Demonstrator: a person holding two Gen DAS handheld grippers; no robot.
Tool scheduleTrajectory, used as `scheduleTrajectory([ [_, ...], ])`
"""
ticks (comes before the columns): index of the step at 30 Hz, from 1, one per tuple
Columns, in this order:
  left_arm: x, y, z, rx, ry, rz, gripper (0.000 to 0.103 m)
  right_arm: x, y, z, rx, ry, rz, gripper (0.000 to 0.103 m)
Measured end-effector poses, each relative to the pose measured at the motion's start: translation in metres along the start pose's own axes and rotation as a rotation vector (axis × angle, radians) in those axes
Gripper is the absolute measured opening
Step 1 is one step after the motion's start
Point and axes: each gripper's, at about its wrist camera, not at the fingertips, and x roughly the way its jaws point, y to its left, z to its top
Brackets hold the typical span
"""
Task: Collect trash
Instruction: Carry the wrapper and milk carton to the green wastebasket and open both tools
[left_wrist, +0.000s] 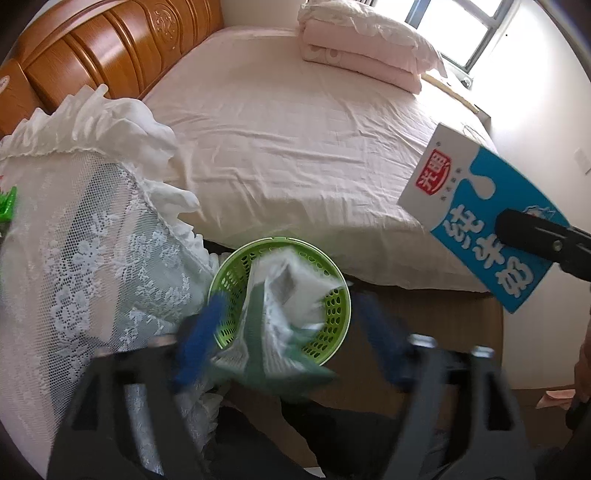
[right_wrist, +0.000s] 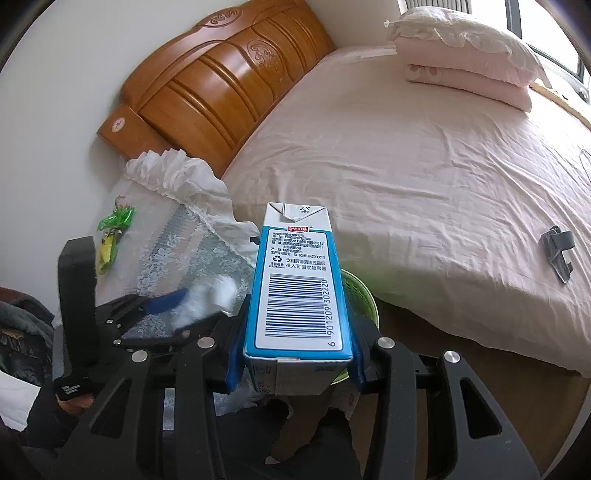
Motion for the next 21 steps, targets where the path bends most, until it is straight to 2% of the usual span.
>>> scheduleTrajectory([
  [3, -0.01, -0.005, 0.0, 0.025, -0.04, 0.011, 0.095, 0.007, -0.002, 0.001, 0.003, 0.01, 0.0, 0.044],
  [8, -0.027, -0.003, 0.001, 0.052, -0.075, 0.072, 0.095, 0.021, 0.002, 0.004, -0.002, 0.027, 0.004, 0.044],
  [14, -0.054, 0.016, -0.001, 0.025, -0.125, 0.154, 0.095, 0.049, 0.012, 0.004, -0.031, 0.074, 0.006, 0.044],
  [17, -0.075, 0.033, -0.006, -0.026, -0.168, 0.176, 0.095, 0.079, 0.021, -0.001, -0.071, 0.125, -0.005, 0.044],
  [21, -0.096, 0.051, -0.012, -0.089, -0.204, 0.212, 0.095, 0.136, 0.03, -0.017, -0.113, 0.244, -0.038, 0.047],
])
